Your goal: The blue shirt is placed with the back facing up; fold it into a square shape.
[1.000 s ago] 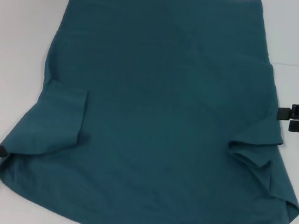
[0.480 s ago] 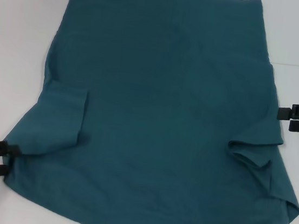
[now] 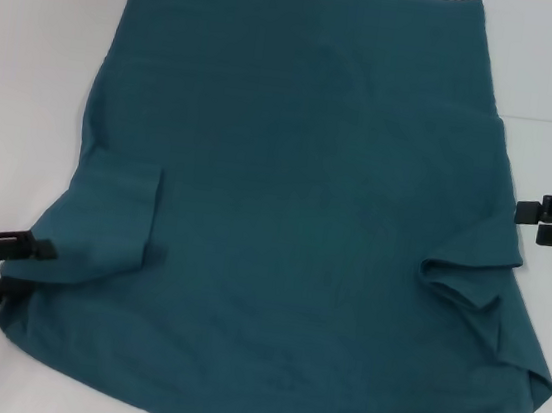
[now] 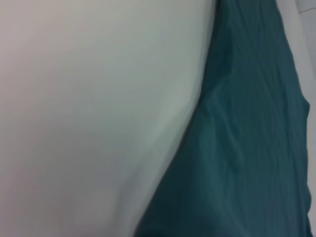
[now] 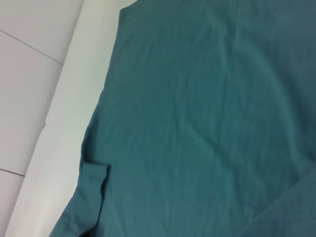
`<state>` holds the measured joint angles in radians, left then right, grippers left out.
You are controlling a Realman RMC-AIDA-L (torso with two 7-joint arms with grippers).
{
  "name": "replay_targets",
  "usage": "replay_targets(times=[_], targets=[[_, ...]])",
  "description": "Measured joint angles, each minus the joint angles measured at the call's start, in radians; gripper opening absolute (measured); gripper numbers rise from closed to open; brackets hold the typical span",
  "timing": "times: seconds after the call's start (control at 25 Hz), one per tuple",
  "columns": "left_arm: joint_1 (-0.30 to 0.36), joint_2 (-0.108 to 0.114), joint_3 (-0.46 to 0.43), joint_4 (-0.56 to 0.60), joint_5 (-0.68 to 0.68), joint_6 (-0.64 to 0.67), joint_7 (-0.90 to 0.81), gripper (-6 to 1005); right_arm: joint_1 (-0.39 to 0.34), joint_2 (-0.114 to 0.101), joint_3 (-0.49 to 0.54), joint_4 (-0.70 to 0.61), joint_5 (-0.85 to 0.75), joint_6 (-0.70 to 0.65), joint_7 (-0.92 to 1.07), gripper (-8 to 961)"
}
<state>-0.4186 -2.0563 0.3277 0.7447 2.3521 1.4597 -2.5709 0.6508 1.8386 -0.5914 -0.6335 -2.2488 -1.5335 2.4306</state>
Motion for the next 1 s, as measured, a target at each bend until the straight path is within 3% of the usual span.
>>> replay_targets(times=[0.44,1.0], targets=[[0.060,-0.005,-0.010,0.090,-0.002,0.066,-0.019,625,-0.001,-0.002,0.009,0.000,0.000,-0.001,0.003,697],[0.031,-0.010,0.004,0.080,0.005,-0.043,-0.014,578,0.000,0.001,0.009,0.000,0.000,0.004,0.004,696]])
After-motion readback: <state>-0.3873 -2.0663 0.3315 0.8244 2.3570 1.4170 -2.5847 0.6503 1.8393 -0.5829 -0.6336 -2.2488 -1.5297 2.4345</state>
